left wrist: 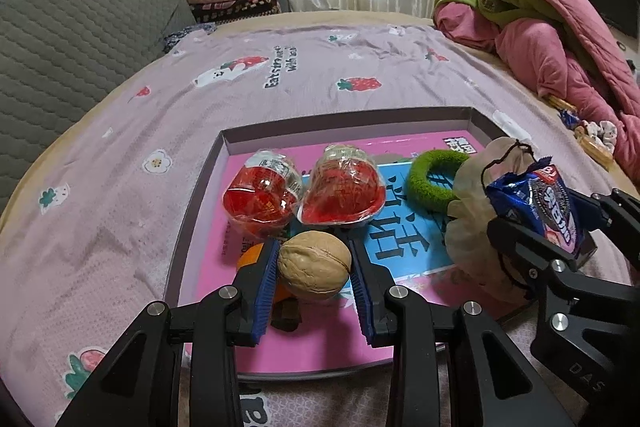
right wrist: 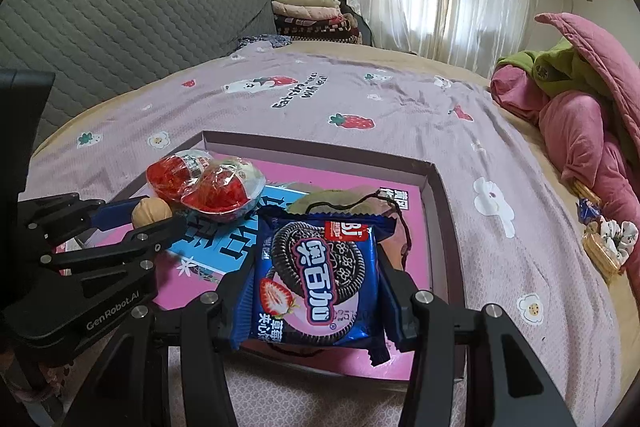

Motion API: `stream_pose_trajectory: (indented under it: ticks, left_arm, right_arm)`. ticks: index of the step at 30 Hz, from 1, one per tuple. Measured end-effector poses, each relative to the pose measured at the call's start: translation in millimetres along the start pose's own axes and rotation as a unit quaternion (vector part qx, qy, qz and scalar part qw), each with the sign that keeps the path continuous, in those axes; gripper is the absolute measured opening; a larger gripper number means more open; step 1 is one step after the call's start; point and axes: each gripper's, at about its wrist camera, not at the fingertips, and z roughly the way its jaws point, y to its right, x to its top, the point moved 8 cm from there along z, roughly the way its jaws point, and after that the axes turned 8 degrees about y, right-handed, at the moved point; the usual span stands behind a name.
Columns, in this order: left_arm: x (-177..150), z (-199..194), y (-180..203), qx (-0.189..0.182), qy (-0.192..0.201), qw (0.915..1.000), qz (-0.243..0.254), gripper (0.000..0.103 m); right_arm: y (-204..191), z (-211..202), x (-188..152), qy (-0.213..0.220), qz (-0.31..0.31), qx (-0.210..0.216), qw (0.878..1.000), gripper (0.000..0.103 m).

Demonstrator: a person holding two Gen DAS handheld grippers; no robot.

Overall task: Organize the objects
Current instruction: 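Carry the walnut and cookie packet over the tray and lower them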

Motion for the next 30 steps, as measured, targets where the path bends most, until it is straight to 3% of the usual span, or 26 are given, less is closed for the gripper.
stream_pose_trajectory:
  ticks: [7,21,26,30]
  left_arm:
    - [-2.9,4.0,10.1,-0.018,-0.003,0.9998,0.004,0.035]
    - [-11.7,12.3,15.2,-0.014,-0.011,0.9997,0.019,0.036]
    - [-12.6,9.8,14.9,-0.025,-0.013,0.9995,0.012,0.047]
    - [-10.0,5.3,13.6,-0.018,-0.01,0.9997,0.012,0.052]
  right_arm:
    - [-1.1,6.0,-3.4,-0.006,-0.003,0.001,1.0,0.052]
    - [2.2,8.4,-15.4,-0.024,0.0,-0.001,1.0,0.052]
    - [8.3,6.5,-14.5,-0.022,0.005,-0.012,1.0,0.063]
    - [10.7,4.3,-13.0,-0.019,0.007,-0.015,1.0,0.066]
